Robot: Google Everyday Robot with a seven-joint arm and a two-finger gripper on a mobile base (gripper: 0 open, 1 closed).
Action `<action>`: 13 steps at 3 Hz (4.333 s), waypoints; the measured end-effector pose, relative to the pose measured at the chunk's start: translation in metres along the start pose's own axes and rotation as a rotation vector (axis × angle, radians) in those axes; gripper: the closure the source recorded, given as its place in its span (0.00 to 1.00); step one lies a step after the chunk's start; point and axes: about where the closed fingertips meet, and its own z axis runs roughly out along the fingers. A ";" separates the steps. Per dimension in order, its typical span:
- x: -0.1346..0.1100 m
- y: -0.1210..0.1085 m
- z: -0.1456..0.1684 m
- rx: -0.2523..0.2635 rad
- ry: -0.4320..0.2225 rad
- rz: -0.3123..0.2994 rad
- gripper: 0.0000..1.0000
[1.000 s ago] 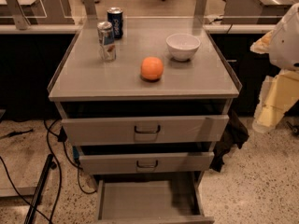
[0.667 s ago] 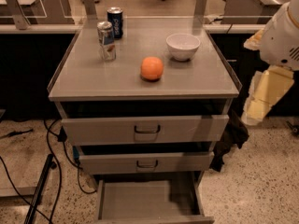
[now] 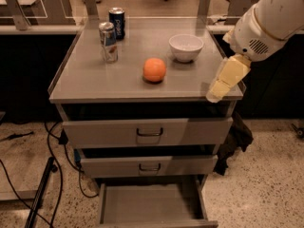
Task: Place orange into bottom drawer
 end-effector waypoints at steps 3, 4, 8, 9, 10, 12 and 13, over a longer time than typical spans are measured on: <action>-0.061 -0.041 0.062 0.024 -0.180 0.065 0.00; -0.045 -0.038 0.077 -0.030 -0.187 0.123 0.00; -0.080 -0.028 0.140 -0.080 -0.418 0.176 0.00; -0.089 -0.029 0.155 -0.056 -0.456 0.162 0.00; -0.096 -0.031 0.171 -0.039 -0.475 0.153 0.00; -0.104 -0.044 0.199 -0.004 -0.479 0.144 0.00; -0.101 -0.060 0.209 0.019 -0.468 0.146 0.00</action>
Offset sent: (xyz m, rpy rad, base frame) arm 0.1152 0.0862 -0.0250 0.2815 -0.1010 -0.0382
